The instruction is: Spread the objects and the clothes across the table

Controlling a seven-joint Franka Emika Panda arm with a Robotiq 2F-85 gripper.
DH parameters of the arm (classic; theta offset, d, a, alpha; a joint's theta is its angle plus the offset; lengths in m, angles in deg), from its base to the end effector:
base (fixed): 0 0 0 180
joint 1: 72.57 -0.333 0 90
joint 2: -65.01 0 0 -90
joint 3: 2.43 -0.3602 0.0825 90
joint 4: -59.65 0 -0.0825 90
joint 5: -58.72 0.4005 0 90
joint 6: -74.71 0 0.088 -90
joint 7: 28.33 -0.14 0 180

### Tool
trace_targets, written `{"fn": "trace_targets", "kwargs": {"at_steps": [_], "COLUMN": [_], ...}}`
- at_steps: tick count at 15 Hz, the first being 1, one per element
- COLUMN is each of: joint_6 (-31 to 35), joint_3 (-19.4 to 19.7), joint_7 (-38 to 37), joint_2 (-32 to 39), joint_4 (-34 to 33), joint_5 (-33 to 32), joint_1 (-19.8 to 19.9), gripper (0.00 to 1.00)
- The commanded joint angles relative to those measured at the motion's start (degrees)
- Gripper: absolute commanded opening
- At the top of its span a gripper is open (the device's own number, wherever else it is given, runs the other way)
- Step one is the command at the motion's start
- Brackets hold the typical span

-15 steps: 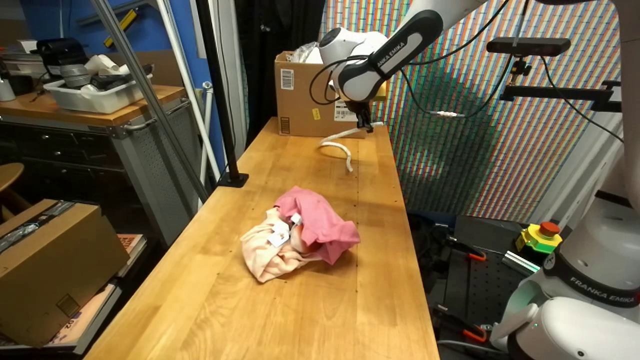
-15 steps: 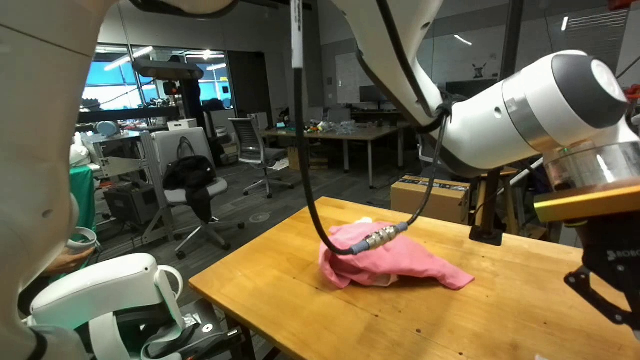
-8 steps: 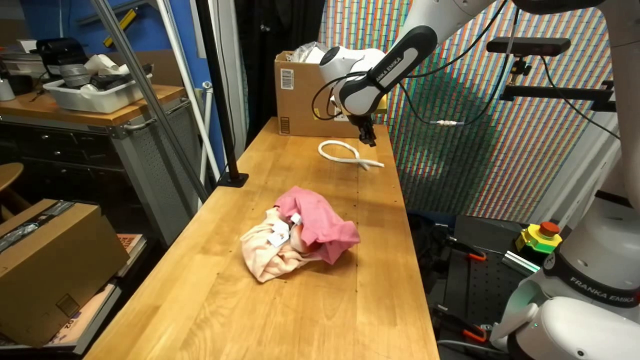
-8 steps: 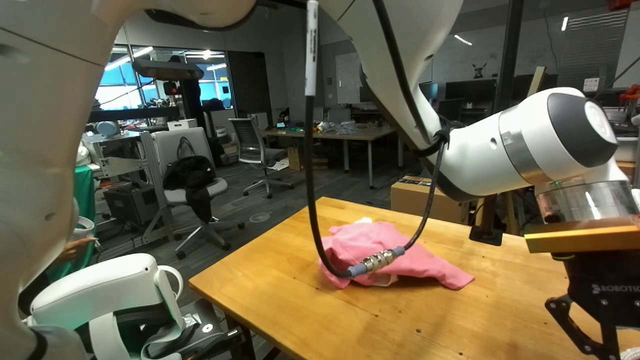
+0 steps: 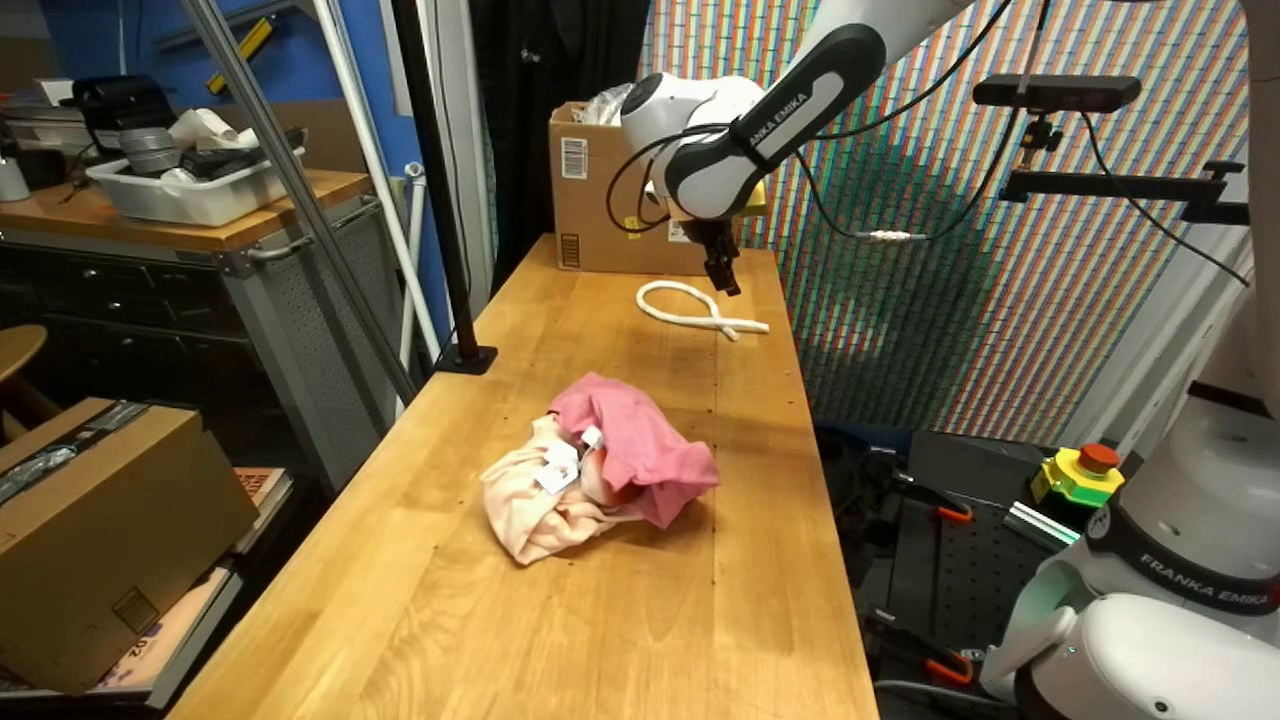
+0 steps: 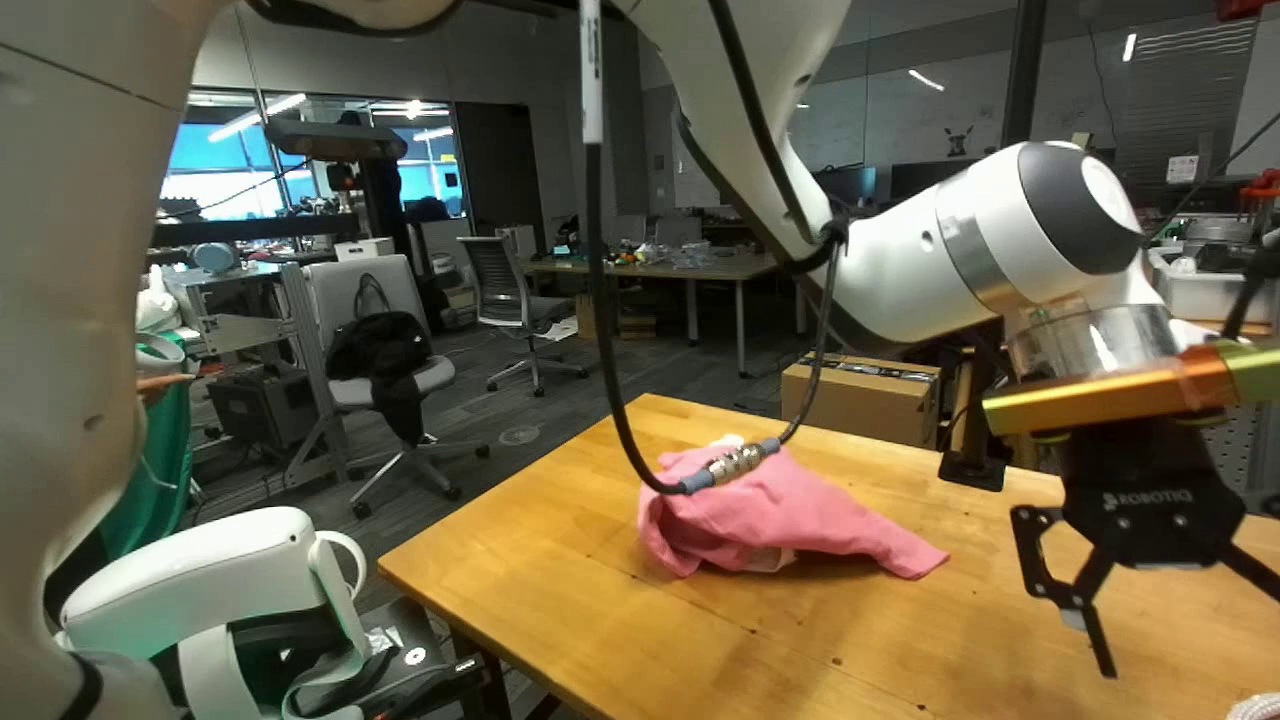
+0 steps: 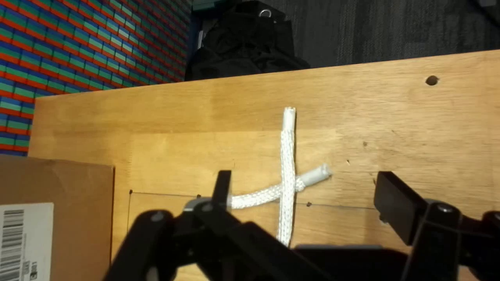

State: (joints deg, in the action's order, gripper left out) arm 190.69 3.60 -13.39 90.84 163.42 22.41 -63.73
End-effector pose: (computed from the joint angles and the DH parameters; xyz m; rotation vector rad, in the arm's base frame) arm 0.6224 -0.2138 0.2897 2.5557 0.4676 -0.5002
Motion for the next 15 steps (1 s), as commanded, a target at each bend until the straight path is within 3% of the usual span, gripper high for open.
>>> {"fn": "trace_targets", "kwargs": {"at_steps": [1, 5, 15], "joint_6": [-6.65, -13.82, -8.59], "joint_3": [-1.97, -5.85, -11.36], "joint_7": [1.53, 4.02, 6.40], "joint_2": [-8.16, -13.32, -21.50], "joint_4": [4.14, 6.55, 16.28], "joint_5": [2.29, 6.77, 15.89], "joint_1": [-3.47, -6.83, -11.67], "gripper": [1.00, 1.00, 1.00]}}
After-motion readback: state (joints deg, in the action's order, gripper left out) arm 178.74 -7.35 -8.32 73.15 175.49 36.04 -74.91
